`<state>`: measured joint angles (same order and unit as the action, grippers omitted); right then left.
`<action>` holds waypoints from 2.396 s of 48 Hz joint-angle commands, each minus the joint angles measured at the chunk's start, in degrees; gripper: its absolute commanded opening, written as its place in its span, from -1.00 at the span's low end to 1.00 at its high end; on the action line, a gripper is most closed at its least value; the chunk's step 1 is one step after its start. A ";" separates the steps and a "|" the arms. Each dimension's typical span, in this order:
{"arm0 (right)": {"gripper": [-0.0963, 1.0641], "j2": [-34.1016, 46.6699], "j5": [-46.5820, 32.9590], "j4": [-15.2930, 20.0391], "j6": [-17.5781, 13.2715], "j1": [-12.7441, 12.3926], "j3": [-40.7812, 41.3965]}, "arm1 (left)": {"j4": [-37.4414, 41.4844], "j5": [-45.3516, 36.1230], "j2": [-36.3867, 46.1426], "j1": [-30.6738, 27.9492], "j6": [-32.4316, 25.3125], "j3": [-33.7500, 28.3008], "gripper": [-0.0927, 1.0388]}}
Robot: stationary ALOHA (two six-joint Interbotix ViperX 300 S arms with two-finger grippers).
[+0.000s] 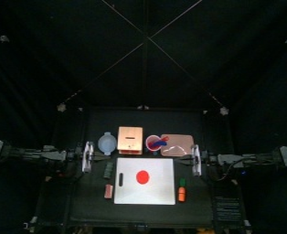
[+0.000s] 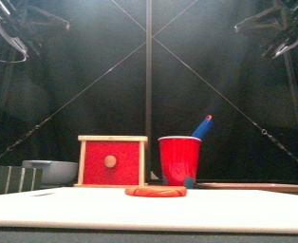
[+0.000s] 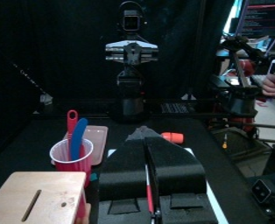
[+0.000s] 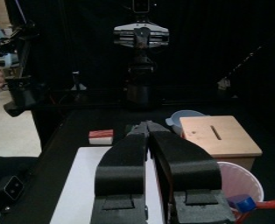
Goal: Get the cutter from the drawer then cut the dough then place the extra dough in the bowl
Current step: Open the drawer
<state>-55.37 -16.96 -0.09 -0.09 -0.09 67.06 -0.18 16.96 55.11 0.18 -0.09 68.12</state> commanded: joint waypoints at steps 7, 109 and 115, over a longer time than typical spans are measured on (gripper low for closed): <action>-0.92 11.43 -2.55 -3.52 0.62 -3.43 -3.78 | -6.33 9.67 -7.91 0.35 2.02 1.32 -0.71; -0.92 79.45 -10.81 -12.66 0.35 -19.42 -49.04 | -57.13 33.05 -63.19 9.67 36.65 -13.01 0.62; -0.92 79.45 -10.81 -12.66 0.35 -18.72 -49.31 | -58.18 33.05 -63.72 8.61 36.65 -13.80 0.62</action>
<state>24.26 -28.74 -12.57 -0.09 -19.60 17.67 -57.92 49.83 -8.79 9.67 36.65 55.72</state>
